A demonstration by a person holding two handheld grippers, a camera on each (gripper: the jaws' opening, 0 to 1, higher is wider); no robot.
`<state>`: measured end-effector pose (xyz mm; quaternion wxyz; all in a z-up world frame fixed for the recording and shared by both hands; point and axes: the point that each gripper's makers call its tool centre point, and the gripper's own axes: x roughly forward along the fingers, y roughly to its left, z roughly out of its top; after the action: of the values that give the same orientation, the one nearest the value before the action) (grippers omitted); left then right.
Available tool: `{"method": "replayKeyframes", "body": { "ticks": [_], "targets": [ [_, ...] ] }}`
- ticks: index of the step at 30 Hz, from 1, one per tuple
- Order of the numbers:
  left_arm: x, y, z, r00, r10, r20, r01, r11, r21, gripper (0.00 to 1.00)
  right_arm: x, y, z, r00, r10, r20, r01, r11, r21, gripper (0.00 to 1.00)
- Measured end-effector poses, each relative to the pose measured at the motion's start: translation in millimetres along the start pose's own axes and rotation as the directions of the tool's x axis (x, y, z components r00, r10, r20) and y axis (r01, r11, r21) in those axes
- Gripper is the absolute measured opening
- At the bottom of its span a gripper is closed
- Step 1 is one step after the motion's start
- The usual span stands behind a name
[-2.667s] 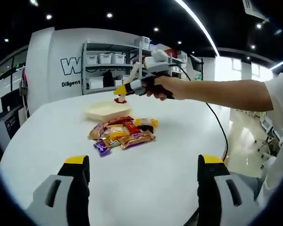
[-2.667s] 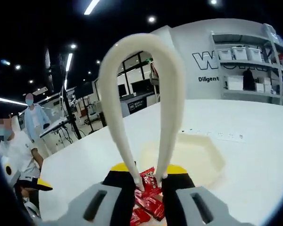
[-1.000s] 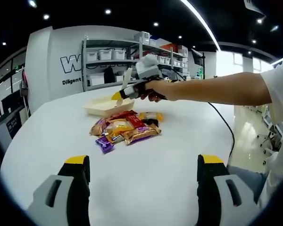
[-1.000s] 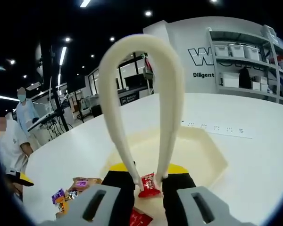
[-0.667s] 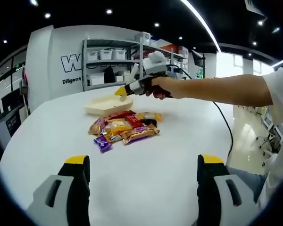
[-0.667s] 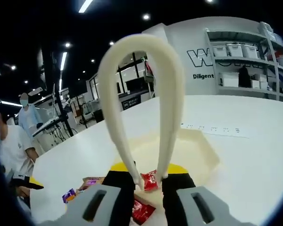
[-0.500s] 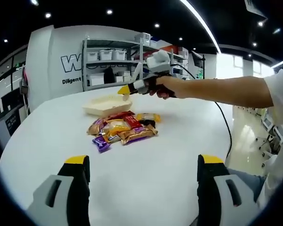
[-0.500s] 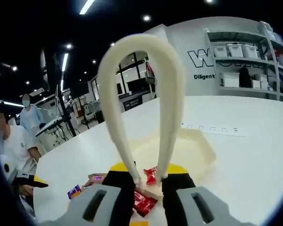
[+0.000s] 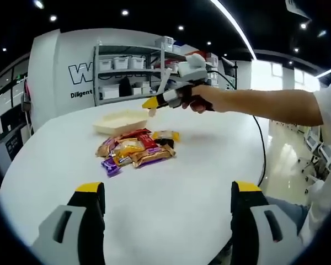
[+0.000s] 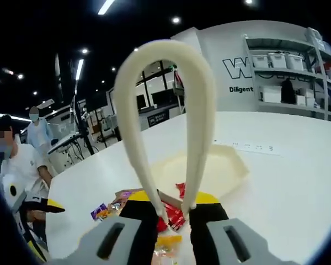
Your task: Place the target food into the container with the food tongs after gripping and lifting it, then release it inside without dropping or visibly crushing the food.
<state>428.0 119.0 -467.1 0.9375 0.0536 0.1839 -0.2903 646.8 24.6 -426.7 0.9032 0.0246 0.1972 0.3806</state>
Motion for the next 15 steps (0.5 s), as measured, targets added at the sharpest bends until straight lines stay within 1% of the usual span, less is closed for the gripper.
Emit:
{"method": "replayKeyframes", "body": {
  "ticks": [6, 15],
  "targets": [
    [-3, -0.9, 0.0, 1.000, 0.007, -0.006, -0.007, 1.000, 0.004, 0.93, -11, 9, -8.7, 1.000, 0.008, -0.009, -0.008, 1.000, 0.000, 0.14],
    [-5, -8.6, 0.6, 1.000, -0.001, -0.008, 0.001, 1.000, 0.011, 0.92, -22, 12, -18.5, 1.000, 0.011, -0.021, -0.011, 1.000, -0.003, 0.14]
  ]
}}
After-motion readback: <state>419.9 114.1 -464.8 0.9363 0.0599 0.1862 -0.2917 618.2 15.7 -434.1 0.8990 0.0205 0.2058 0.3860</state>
